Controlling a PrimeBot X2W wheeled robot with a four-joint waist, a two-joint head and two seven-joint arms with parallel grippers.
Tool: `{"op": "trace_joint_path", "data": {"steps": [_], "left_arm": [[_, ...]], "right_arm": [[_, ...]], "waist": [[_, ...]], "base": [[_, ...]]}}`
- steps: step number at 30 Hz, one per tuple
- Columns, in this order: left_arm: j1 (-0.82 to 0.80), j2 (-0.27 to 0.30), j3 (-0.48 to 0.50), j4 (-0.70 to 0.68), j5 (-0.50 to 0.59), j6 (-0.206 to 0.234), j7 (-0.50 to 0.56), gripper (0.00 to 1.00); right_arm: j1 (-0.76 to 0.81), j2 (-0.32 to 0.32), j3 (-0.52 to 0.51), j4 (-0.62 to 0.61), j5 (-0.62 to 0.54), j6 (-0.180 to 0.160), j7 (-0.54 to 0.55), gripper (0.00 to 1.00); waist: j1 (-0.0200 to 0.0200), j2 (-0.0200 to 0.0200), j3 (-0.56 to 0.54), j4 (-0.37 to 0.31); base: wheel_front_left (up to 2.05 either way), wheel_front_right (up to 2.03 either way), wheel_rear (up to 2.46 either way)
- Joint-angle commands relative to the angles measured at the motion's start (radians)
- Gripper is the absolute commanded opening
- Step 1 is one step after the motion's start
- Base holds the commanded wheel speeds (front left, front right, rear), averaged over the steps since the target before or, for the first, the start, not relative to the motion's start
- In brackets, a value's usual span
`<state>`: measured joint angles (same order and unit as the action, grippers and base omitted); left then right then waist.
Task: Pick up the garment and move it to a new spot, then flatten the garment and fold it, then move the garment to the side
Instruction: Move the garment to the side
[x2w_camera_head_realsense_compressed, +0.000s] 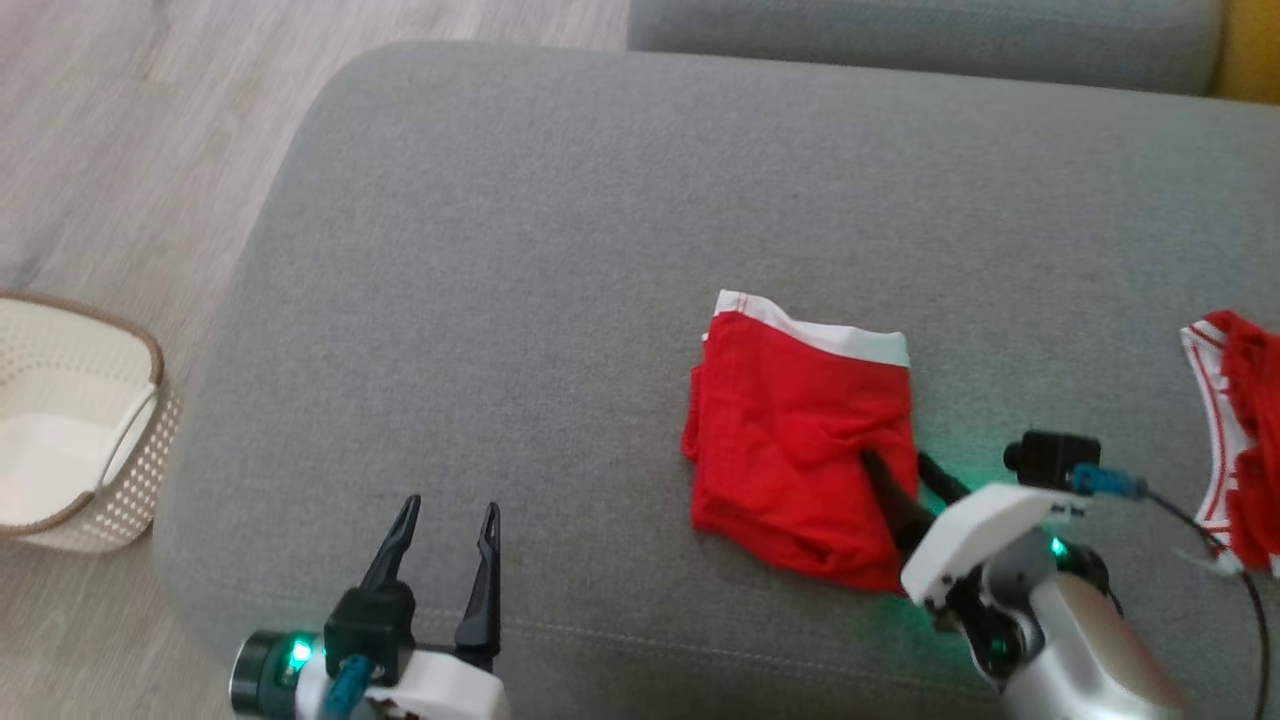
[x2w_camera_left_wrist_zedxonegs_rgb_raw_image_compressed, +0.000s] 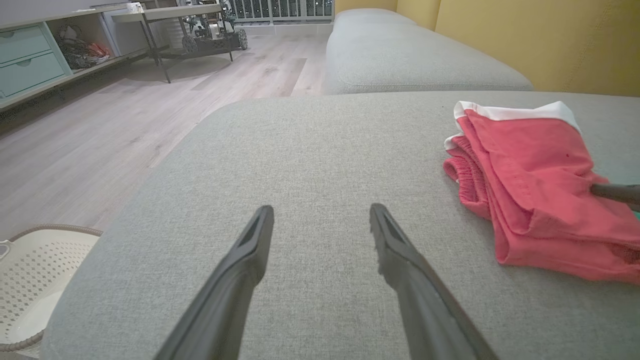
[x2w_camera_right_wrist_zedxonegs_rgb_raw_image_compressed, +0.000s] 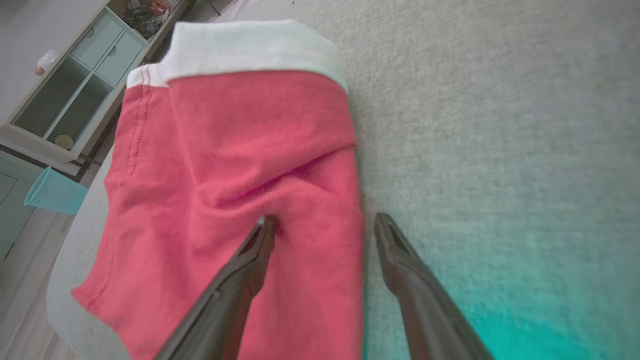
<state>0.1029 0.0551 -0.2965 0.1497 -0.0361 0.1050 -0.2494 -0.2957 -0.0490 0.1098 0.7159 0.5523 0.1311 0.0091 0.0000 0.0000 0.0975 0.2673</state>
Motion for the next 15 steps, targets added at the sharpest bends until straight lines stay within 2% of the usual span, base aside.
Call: {"op": "trace_joint_path", "data": {"steps": [1, 6, 7, 8, 9, 15], "left_arm": [[-0.050, -0.005, 0.027, -0.031, 0.006, -0.001, -0.012, 1.00], [-0.070, -0.005, 0.018, -0.032, 0.009, -0.004, -0.012, 1.00], [-0.074, -0.005, 0.015, -0.032, 0.011, -0.005, -0.012, 1.00], [-0.078, -0.005, 0.012, -0.032, 0.014, -0.006, -0.012, 1.00], [-0.081, -0.005, 0.010, -0.032, 0.016, -0.006, -0.012, 1.00], [-0.097, -0.005, 0.003, -0.032, 0.023, -0.007, -0.012, 1.00]], "right_arm": [[-0.042, -0.001, 0.029, -0.003, 0.008, 0.000, 0.003, 1.00], [-0.110, -0.001, 0.050, 0.079, 0.021, 0.000, 0.006, 1.00], [-0.121, -0.001, 0.057, 0.095, 0.020, 0.000, 0.007, 0.92], [-0.132, -0.001, 0.063, 0.113, 0.014, 0.000, 0.007, 0.27], [-0.143, -0.001, 0.065, 0.135, -0.002, 0.000, 0.002, 0.00], [-0.201, -0.005, 0.079, 0.221, -0.114, 0.000, -0.092, 0.00]], "waist": [[0.0000, 0.0000, 0.012, 0.009], [0.0000, 0.0000, 0.034, 0.018], [0.0000, 0.0000, 0.039, 0.019], [0.0000, 0.0000, 0.042, 0.019], [0.0000, 0.0000, 0.045, 0.019], [0.0000, 0.0000, 0.056, 0.018]], "base": [[0.00, 0.00, 0.00], [0.00, 0.00, 0.00], [0.00, 0.00, 0.00], [0.00, 0.00, 0.00], [0.00, 0.00, 0.00], [0.00, 0.00, 0.00]]}}
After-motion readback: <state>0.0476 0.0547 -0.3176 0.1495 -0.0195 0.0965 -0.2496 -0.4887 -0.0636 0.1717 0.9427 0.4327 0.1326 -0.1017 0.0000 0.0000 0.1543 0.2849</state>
